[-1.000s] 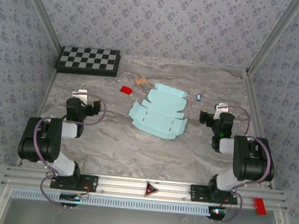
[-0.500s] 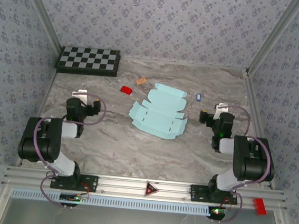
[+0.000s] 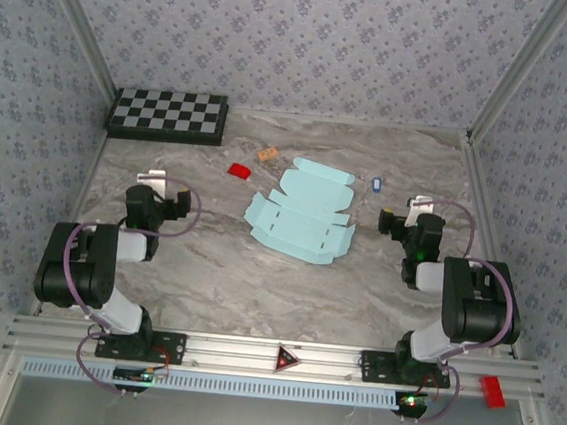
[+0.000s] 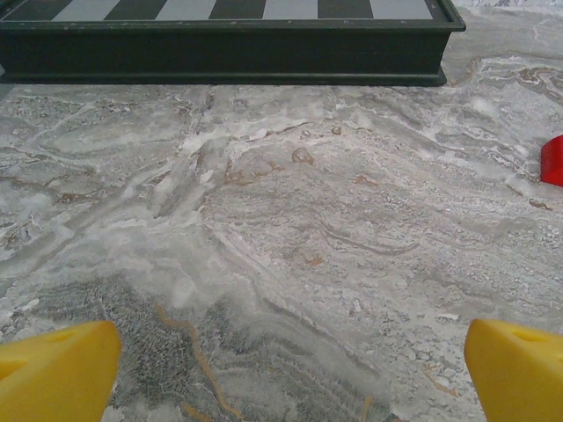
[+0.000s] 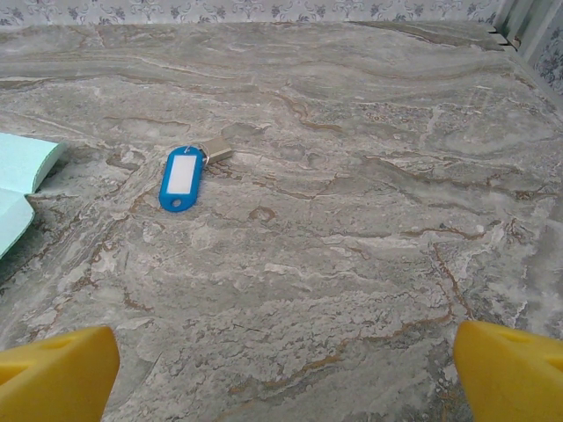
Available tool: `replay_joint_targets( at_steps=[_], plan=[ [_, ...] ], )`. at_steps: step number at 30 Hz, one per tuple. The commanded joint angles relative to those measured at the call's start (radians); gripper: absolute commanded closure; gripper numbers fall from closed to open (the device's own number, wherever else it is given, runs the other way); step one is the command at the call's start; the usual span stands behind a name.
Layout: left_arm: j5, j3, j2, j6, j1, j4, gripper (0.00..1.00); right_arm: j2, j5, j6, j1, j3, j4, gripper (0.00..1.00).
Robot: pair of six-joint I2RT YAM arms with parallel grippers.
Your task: Fold the paper box
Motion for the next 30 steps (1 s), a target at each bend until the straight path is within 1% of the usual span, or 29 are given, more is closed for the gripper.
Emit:
replay_joint_targets(
  at_steps=[1,5,8,10,13,14,15,16,17,18,19,21,25,28,29,30],
  plan=[
    [0.010,0.033,-0.027,-0.008,0.002,-0.033,0.00,-0.031,0.029,0.030,-0.019,0.006,-0.019,0.01],
    [0.004,0.020,-0.045,-0.006,0.000,-0.022,0.00,-0.061,0.021,0.036,-0.033,-0.015,0.005,0.01],
    [-0.027,0.030,-0.088,-0.007,-0.007,-0.078,0.00,-0.137,0.051,0.048,-0.033,0.004,-0.094,0.01],
    [-0.057,0.055,-0.130,-0.006,-0.021,-0.158,0.00,-0.198,0.055,0.069,-0.033,0.050,-0.245,0.01],
    [-0.089,0.144,-0.184,-0.044,-0.052,-0.379,0.00,-0.275,0.036,0.138,-0.024,0.143,-0.508,0.01],
    [-0.081,0.175,-0.195,-0.086,-0.061,-0.447,0.00,-0.297,0.023,0.168,-0.013,0.180,-0.597,0.01],
    [-0.041,0.200,-0.201,-0.091,-0.067,-0.495,0.01,-0.308,0.031,0.194,0.001,0.203,-0.657,0.01],
    [-0.032,0.237,-0.208,-0.092,-0.092,-0.560,0.01,-0.320,0.047,0.222,0.022,0.230,-0.723,0.01],
    [-0.023,0.270,-0.212,-0.113,-0.111,-0.618,0.01,-0.330,0.051,0.250,0.045,0.252,-0.773,0.01],
    [0.009,0.295,-0.212,-0.135,-0.124,-0.651,0.02,-0.336,0.053,0.274,0.069,0.266,-0.807,0.01],
    [0.053,0.318,-0.208,-0.175,-0.138,-0.673,0.04,-0.343,0.062,0.302,0.100,0.286,-0.847,0.01],
    [0.118,0.360,-0.189,-0.226,-0.174,-0.688,0.13,-0.346,0.049,0.340,0.155,0.311,-0.895,0.01],
    [0.159,0.502,-0.086,-0.260,-0.287,-0.781,0.31,-0.353,0.039,0.390,0.299,0.327,-0.910,0.01],
    [0.223,0.623,0.030,-0.275,-0.345,-0.849,0.49,-0.350,0.030,0.416,0.403,0.326,-0.892,0.06],
    [0.248,0.662,0.073,-0.284,-0.360,-0.866,0.57,-0.343,0.019,0.424,0.427,0.322,-0.878,0.09],
    [0.268,0.701,0.109,-0.290,-0.371,-0.883,0.63,-0.336,0.013,0.431,0.448,0.318,-0.867,0.13]
  ],
)
